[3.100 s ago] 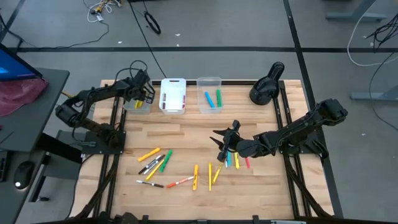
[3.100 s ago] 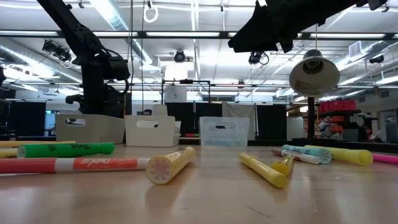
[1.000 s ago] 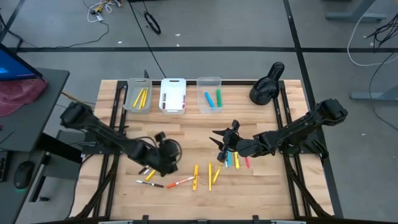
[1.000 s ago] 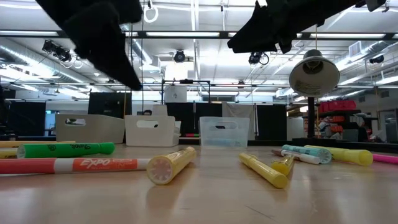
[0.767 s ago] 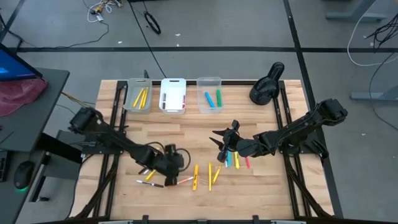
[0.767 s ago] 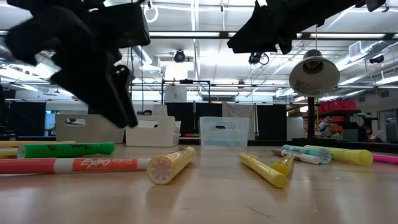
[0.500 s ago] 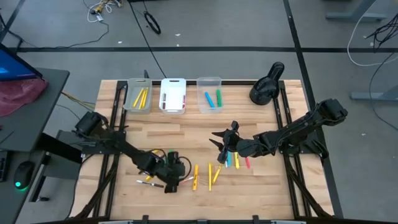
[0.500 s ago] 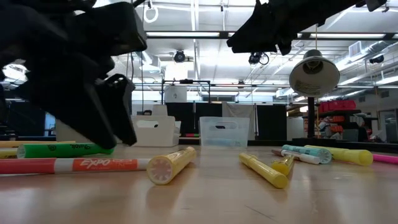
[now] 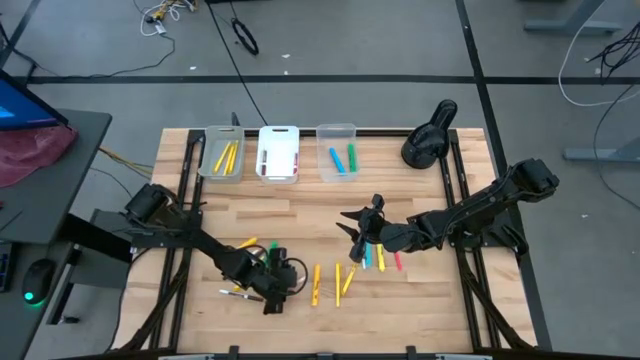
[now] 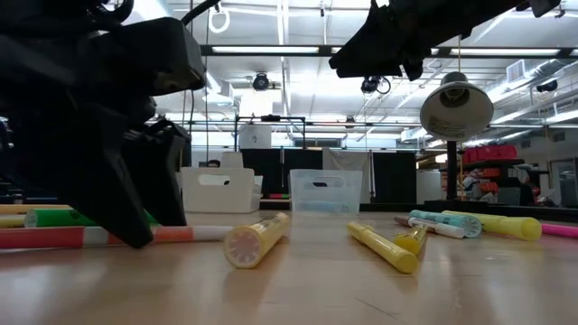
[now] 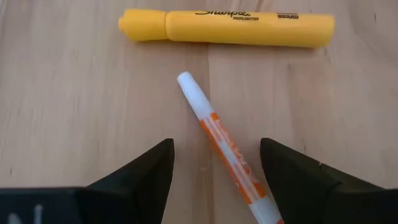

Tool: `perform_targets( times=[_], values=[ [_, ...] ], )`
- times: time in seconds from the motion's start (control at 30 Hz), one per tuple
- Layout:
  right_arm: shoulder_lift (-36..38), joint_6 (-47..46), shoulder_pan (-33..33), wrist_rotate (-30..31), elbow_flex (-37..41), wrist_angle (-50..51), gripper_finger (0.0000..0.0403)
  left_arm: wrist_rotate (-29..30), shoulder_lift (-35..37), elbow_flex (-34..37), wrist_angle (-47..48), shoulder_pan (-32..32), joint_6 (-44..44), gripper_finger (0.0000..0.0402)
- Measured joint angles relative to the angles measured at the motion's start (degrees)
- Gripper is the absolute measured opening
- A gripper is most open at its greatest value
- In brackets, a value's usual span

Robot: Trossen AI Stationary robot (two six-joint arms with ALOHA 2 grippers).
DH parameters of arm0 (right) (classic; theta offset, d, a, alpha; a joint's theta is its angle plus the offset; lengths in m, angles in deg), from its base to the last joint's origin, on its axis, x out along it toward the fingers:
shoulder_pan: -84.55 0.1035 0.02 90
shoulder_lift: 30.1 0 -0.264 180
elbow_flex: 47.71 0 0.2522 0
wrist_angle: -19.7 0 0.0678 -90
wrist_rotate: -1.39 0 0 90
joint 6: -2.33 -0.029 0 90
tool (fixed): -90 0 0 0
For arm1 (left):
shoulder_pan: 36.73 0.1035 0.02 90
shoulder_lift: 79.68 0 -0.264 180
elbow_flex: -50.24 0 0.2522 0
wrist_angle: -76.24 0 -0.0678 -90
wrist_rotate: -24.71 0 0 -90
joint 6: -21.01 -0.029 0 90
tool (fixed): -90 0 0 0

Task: Pick & Place Markers
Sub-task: Put the orange erase marker into the white bin

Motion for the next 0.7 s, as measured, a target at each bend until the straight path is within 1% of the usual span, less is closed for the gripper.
perform_targets(
  times=[0.13, 0.23, 0.33, 0.57, 0.7],
  values=[
    [0.00, 0.04, 0.00, 0.00, 0.00, 0.00, 0.0144, -0.70, 0.15, -0.15, 2.18, 0.34, 0.26, 0.0217],
    [0.00, 0.27, -0.02, 0.00, 0.00, -0.01, 0.0144, -2.37, 0.24, -0.21, 3.00, 1.10, -0.06, 0.0186],
    [0.00, 0.26, -0.04, 0.01, 0.00, -0.01, 0.0144, -3.93, 0.28, -0.24, 4.16, 2.27, -0.53, 0.0145],
    [0.00, 0.28, -0.04, 0.02, 0.00, 0.00, 0.0144, -6.95, 0.35, -0.17, 5.39, 4.74, -2.21, 0.0033],
    [0.00, 0.59, -0.04, 0.07, 0.00, -0.01, 0.0144, -8.86, 0.79, -0.13, 5.52, 6.37, -2.36, 0.0029]
  ],
)
